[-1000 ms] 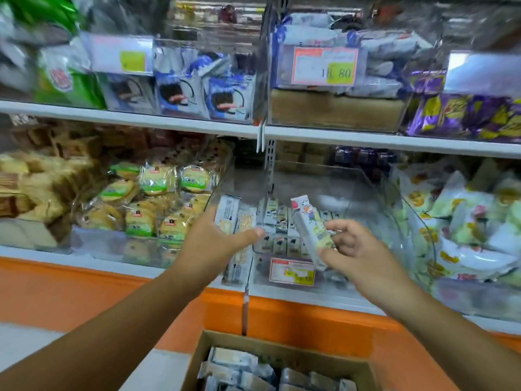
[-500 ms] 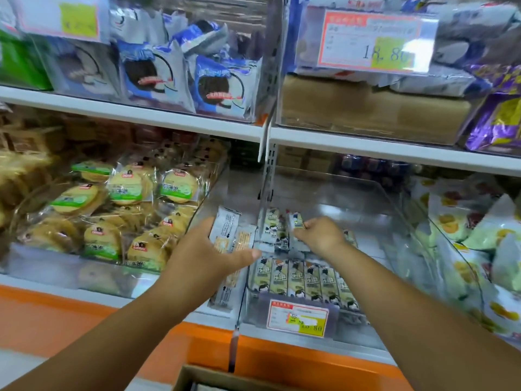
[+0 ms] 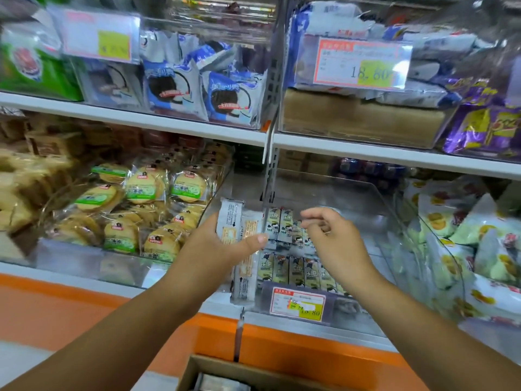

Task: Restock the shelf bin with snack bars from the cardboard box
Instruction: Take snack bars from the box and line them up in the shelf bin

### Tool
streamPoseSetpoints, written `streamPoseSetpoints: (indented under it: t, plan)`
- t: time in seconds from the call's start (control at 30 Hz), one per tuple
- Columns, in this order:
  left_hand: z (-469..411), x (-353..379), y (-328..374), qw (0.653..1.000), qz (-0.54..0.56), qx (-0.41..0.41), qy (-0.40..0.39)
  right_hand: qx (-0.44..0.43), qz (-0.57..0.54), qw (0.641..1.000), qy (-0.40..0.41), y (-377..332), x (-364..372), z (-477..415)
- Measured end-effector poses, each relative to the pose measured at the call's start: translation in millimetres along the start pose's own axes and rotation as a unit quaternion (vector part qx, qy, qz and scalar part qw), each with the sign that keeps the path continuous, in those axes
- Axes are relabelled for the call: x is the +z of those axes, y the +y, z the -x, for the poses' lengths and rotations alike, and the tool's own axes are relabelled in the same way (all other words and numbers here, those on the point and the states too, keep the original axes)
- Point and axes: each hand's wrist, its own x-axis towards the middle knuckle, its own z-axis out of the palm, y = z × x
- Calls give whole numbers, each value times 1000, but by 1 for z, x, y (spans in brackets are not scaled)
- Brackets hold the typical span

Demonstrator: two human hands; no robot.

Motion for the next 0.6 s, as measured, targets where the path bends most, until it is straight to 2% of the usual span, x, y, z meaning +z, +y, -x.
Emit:
streamPoseSetpoints:
  t: [0.1,0.17,0.23,0.4,0.5,0.6]
  plan:
    - [11,7,8,999,54,-9,0,-44,-69,995,-56,-37,-5,47]
    - [18,12,14,996,90,-22,-17,-26,-79,988,-134,-50,-5,74]
    - [21,17,15,992,115,-42,-32,15,-91,981,-172,-50,-2,93]
    - [27,22,15,987,132,-46,-81,110,-202,961,-150,-37,-6,106]
    - [27,22,13,987,117,-47,-95,100,-169,972,-128,-31,-18,107]
    - [28,23,10,987,114,-59,-97,75,-71,991,-89,-19,-23,105]
